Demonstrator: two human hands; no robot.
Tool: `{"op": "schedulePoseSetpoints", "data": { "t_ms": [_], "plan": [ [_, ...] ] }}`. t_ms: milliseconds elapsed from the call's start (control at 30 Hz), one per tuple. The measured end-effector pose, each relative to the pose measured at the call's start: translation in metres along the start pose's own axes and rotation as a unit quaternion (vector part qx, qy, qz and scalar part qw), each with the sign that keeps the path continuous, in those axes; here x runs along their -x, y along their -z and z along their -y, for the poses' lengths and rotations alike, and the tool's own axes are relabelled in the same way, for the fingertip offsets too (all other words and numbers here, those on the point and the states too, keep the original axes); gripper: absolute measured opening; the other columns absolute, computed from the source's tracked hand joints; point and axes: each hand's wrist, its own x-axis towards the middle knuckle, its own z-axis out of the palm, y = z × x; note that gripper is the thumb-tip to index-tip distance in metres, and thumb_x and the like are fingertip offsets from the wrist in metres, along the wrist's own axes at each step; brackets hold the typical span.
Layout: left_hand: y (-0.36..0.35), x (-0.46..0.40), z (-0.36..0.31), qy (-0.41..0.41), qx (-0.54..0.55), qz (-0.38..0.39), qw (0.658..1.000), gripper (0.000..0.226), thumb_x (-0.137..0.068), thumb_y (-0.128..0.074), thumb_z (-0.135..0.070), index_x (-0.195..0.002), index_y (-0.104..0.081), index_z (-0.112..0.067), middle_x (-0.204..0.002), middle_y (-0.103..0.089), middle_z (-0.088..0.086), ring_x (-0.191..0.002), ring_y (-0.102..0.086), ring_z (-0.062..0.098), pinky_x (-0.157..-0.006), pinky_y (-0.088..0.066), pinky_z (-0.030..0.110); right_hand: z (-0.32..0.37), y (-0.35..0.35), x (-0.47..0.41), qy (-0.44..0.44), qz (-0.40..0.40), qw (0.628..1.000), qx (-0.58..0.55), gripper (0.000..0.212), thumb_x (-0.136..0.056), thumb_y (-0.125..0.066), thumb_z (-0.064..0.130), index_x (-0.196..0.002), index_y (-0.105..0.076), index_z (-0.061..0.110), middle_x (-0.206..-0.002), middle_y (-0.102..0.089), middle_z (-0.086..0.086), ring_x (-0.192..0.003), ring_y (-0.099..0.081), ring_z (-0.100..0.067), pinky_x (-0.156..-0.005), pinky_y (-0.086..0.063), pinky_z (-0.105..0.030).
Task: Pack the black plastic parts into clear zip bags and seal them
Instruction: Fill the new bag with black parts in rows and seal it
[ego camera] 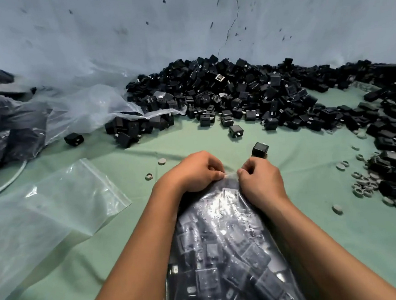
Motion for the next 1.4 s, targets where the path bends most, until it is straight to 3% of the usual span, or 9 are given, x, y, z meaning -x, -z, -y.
{"op": "schedulePoseSetpoints", "data": {
  "t_ms": [133,200,267,367,533,833,1033,1200,1400],
  "plan": [
    [0.004,-0.001,0.006,-0.012,0.060,-0.001,0.998,0.011,-0.096,-0.070,-0.014,-0.101,-0.079,-0.019,-0.095,-0.076,-0.004,-0.085,-0.067,0.010,-0.084,-0.053,0.027,-0.004,0.002,-0.011,0.056,0.059,0.995,-0.064,0.016,-0.095,-0.067,0.021,-0.080,-0.063,0.017,-0.080,-0.070,-0.001,-0.078,-0.064,-0.022,-0.069,-0.046,-0.032],
    [0.005,-0.001,0.008,-0.016,0.102,-0.002,0.995,0.016,-0.094,-0.069,-0.005,-0.106,-0.078,-0.012,-0.101,-0.078,0.003,-0.095,-0.072,0.017,-0.091,-0.056,0.030,-0.006,0.006,-0.019,0.067,0.118,0.978,-0.160,0.013,-0.095,-0.070,0.017,-0.084,-0.062,0.015,-0.075,-0.071,-0.004,-0.058,-0.058,-0.017,-0.054,-0.046,-0.028],
    [0.004,-0.001,0.010,-0.018,0.141,-0.005,0.990,0.017,-0.092,-0.071,-0.002,-0.108,-0.076,-0.007,-0.101,-0.078,0.006,-0.093,-0.074,0.017,-0.084,-0.058,0.027,-0.009,0.008,-0.025,0.058,0.157,0.957,-0.235,0.013,-0.095,-0.072,0.014,-0.094,-0.060,0.013,-0.073,-0.068,-0.009,-0.046,-0.049,-0.014,-0.041,-0.040,-0.024],
    [0.002,-0.002,0.010,-0.015,0.187,-0.014,0.982,0.019,-0.088,-0.078,-0.005,-0.107,-0.075,-0.005,-0.095,-0.079,0.007,-0.077,-0.072,0.005,-0.064,-0.052,0.015,-0.017,0.007,-0.026,0.053,0.141,0.949,-0.278,0.019,-0.092,-0.077,0.016,-0.099,-0.060,0.017,-0.073,-0.068,-0.006,-0.053,-0.055,-0.016,-0.039,-0.041,-0.027],
    [0.004,-0.002,0.010,-0.034,0.181,-0.002,0.983,0.023,-0.083,-0.081,-0.001,-0.104,-0.076,-0.010,-0.088,-0.079,0.002,-0.080,-0.074,0.010,-0.065,-0.053,0.017,-0.018,0.003,-0.028,0.031,0.119,0.941,-0.315,0.030,-0.085,-0.083,0.013,-0.102,-0.059,0.013,-0.067,-0.070,-0.008,-0.048,-0.053,-0.021,-0.038,-0.041,-0.027],
    [0.008,0.000,0.008,-0.029,0.185,0.007,0.982,0.024,-0.082,-0.083,-0.005,-0.102,-0.074,-0.015,-0.087,-0.079,0.006,-0.080,-0.076,0.018,-0.076,-0.061,0.033,-0.011,-0.005,-0.022,0.138,0.022,0.950,-0.278,0.025,-0.081,-0.085,0.007,-0.087,-0.062,0.013,-0.070,-0.072,-0.005,-0.060,-0.062,-0.013,-0.062,-0.050,-0.029],
    [0.013,0.001,0.008,0.001,0.153,-0.018,0.988,0.019,-0.082,-0.086,-0.013,-0.095,-0.073,-0.016,-0.076,-0.077,0.004,-0.062,-0.067,0.011,-0.058,-0.052,0.020,-0.010,-0.011,-0.024,0.152,0.000,0.955,-0.256,0.032,-0.080,-0.087,0.009,-0.072,-0.057,0.018,-0.064,-0.063,-0.001,-0.057,-0.053,-0.010,-0.057,-0.045,-0.026],
    [0.008,-0.001,0.011,0.044,0.160,-0.036,0.985,0.024,-0.080,-0.088,-0.015,-0.096,-0.071,-0.007,-0.072,-0.076,0.008,-0.050,-0.060,0.006,-0.048,-0.043,0.015,-0.009,-0.013,-0.024,0.159,0.016,0.954,-0.254,0.033,-0.080,-0.086,0.009,-0.072,-0.055,0.017,-0.067,-0.065,-0.015,-0.057,-0.050,-0.012,-0.056,-0.043,-0.027],
    [0.006,-0.005,0.013,0.037,0.135,-0.023,0.990,0.019,-0.079,-0.089,-0.018,-0.088,-0.074,-0.011,-0.079,-0.078,0.008,-0.065,-0.068,0.012,-0.069,-0.055,0.030,-0.014,-0.007,-0.027,0.107,0.046,0.963,-0.241,0.021,-0.089,-0.080,0.028,-0.086,-0.060,0.019,-0.066,-0.071,-0.003,-0.049,-0.058,-0.011,-0.048,-0.044,-0.023]
  ]
}}
